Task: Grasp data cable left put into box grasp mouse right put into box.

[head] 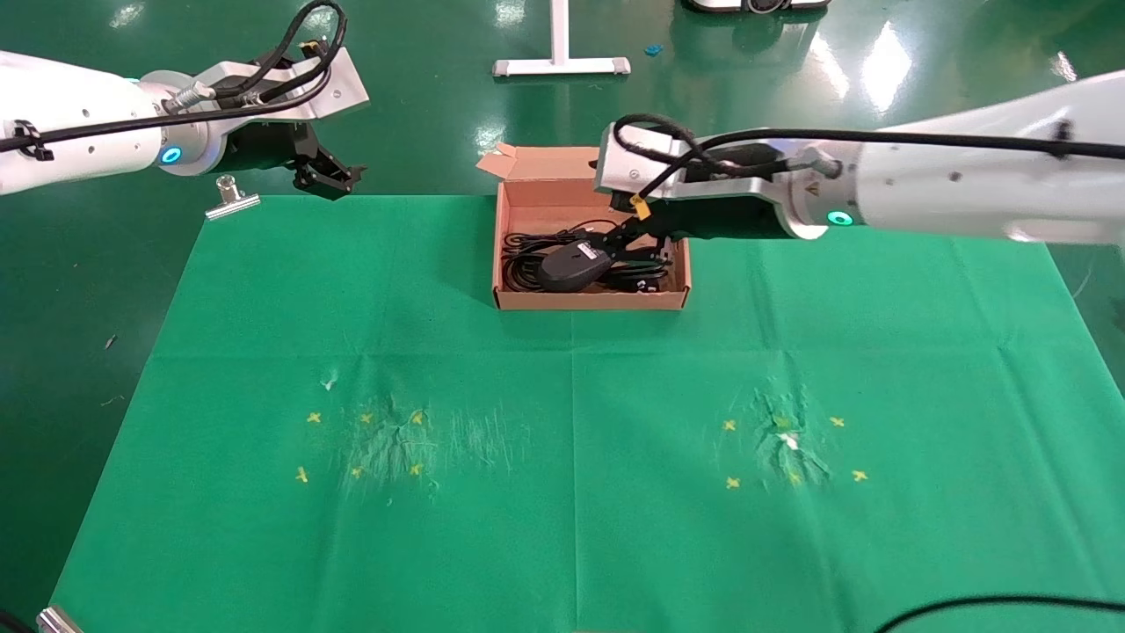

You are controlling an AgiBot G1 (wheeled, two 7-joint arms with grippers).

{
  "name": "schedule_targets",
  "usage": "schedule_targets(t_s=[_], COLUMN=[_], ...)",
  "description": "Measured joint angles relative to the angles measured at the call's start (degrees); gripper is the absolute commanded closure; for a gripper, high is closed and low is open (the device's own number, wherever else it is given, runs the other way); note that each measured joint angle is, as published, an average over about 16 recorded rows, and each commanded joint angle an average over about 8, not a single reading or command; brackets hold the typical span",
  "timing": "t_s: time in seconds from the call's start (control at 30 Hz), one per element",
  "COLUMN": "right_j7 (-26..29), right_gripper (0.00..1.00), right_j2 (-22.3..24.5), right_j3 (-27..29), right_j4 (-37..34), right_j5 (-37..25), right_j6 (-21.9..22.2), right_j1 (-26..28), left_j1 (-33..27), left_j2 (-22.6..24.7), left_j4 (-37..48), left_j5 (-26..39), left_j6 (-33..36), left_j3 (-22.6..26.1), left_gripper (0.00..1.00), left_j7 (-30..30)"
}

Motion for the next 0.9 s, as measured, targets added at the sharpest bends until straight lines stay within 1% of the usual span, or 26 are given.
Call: schedule_targets(t_s=[0.9], right_j7=[4.03], right_gripper=[0.00], right_j2=[15.47], right_j3=[9.39], right_j4=[10.04], right_j5=[29.10], right_j6=[-12.54], right_j1=[-15.53], left_j1=[0.00], left_j2=[0.00], left_j4=[0.00], left_j5=[0.00], left_j6=[0.00], left_j3=[0.00], left_gripper=[0.00], left_j7=[0.00])
